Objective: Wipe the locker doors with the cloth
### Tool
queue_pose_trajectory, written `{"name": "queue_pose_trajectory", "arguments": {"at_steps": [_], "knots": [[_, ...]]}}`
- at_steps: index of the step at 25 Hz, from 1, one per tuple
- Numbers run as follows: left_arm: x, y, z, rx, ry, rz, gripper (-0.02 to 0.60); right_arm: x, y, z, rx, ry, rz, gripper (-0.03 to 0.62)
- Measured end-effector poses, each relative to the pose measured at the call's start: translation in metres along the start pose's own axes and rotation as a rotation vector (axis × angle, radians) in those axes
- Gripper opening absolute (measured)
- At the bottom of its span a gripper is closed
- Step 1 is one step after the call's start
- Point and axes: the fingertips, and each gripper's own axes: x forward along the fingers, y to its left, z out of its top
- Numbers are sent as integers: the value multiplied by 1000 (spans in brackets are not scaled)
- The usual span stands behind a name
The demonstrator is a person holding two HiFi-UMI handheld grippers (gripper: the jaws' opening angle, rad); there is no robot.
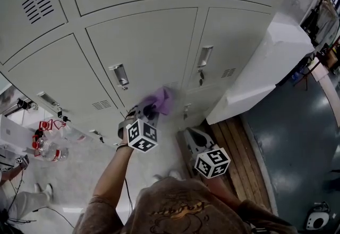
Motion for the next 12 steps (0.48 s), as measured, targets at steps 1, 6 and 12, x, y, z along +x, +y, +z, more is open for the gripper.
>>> {"name": "queue_pose_trajectory", "arguments": {"at_steps": [1, 6, 12], "knots": [[-5, 4, 9, 6, -18, 12, 43, 0, 1, 0, 0, 0, 2, -3], [-31, 25, 55, 42, -109, 64, 43, -2, 7, -1, -1, -5, 13, -3], [-65, 55, 114, 60, -217, 117, 43, -6, 10, 3, 0, -21, 17, -3]]}}
